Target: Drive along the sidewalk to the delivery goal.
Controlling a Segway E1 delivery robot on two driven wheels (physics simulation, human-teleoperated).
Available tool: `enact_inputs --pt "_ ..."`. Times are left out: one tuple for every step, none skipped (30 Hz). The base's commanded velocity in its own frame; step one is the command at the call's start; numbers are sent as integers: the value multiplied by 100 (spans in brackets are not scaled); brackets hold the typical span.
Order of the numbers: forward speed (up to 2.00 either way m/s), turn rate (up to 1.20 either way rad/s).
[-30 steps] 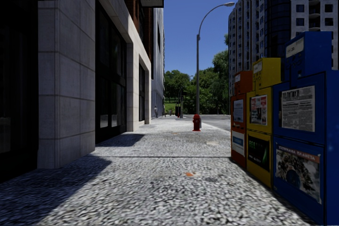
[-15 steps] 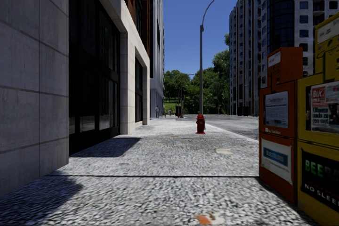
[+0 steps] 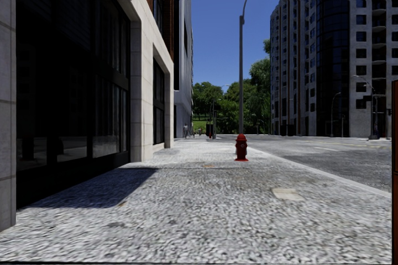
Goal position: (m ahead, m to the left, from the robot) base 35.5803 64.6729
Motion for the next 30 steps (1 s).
enact_inputs --pt "200 0" --pt "200 0" --pt "200 0" --pt "200 0" --pt "200 0" --pt "200 0" --pt "200 0" --pt "200 0" --pt "200 0" --pt "200 0" --pt "200 0" --pt "200 0" --pt "200 0" --pt "200 0" --pt "200 0" --pt "200 0" --pt "200 0" --pt "200 0" --pt "200 0" --pt "200 0" --pt "200 0" --pt "200 0" --pt "200 0" --pt "200 0" --pt "200 0" --pt "200 0" --pt "200 0" --pt "200 0" --pt "200 0" --pt "200 0"
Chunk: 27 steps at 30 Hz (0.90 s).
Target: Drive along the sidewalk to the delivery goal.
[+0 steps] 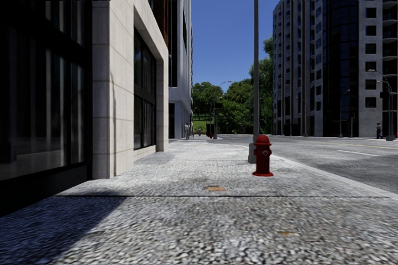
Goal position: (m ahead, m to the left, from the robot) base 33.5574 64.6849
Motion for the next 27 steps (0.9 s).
enact_inputs --pt "200 0" --pt "200 0" --pt "200 0" --pt "200 0" --pt "200 0" --pt "200 0" --pt "200 0" --pt "200 0" --pt "200 0" --pt "200 0" --pt "200 0" --pt "200 0" --pt "200 0" --pt "200 0" --pt "200 0" --pt "200 0" --pt "200 0" --pt "200 0" --pt "200 0" --pt "200 0" --pt "200 0" --pt "200 0" --pt "200 0" --pt "200 0" --pt "200 0" --pt "200 0" --pt "200 0"
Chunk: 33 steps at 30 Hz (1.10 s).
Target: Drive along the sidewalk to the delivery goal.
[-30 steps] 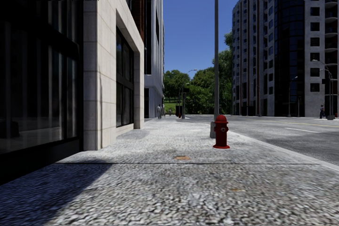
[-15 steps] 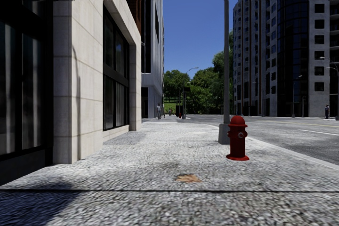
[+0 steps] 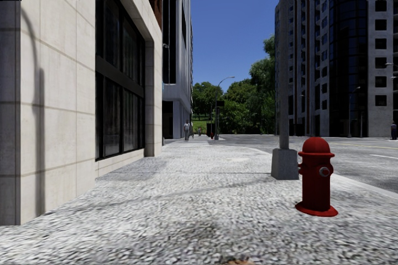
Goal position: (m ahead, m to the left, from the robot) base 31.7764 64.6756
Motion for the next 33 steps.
enact_inputs --pt "200 0" --pt "200 0" --pt "200 0" --pt "200 0" --pt "200 0" --pt "200 0" --pt "200 0" --pt "200 0" --pt "200 0" --pt "200 0" --pt "200 0" --pt "200 0" --pt "200 0" --pt "200 0" --pt "200 0" --pt "200 0" --pt "200 0" --pt "200 0" --pt "200 0" --pt "200 0" --pt "200 0" --pt "200 0" --pt "200 0" --pt "200 0" --pt "200 0" --pt "200 0" --pt "200 0" --pt "200 0" --pt "200 0" --pt "200 0" --pt "200 0" --pt "200 0" --pt "200 0"
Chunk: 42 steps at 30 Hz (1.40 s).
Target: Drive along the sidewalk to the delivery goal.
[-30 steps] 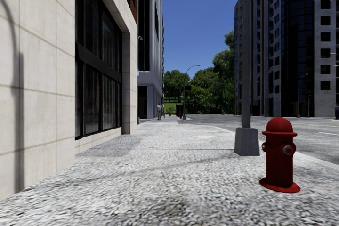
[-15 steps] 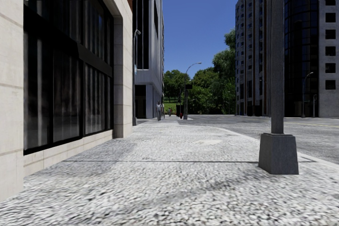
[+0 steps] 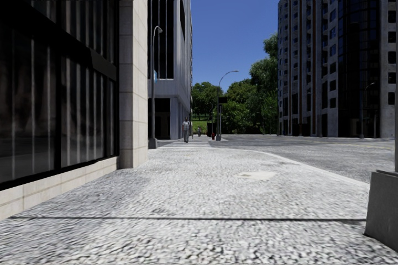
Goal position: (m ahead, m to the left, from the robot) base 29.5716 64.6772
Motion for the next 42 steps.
enact_inputs --pt "200 0" --pt "200 0" --pt "200 0" --pt "200 0" --pt "200 0" --pt "200 0" --pt "200 0" --pt "200 0" --pt "200 0" --pt "200 0" --pt "200 0" --pt "200 0" --pt "200 0" --pt "200 0" --pt "200 0" --pt "200 0" --pt "200 0" --pt "200 0" --pt "200 0" --pt "200 0" --pt "200 0" --pt "200 0" --pt "200 0" --pt "200 0" --pt "200 0" --pt "200 0" --pt "200 0" --pt "200 0" --pt "200 0" --pt "200 0" --pt "200 0" --pt "200 0" --pt "200 0" --pt "200 0" --pt "200 0" --pt "200 0" --pt "200 0" --pt "200 0" --pt "200 0" --pt "200 0" --pt "200 0" --pt "200 0"
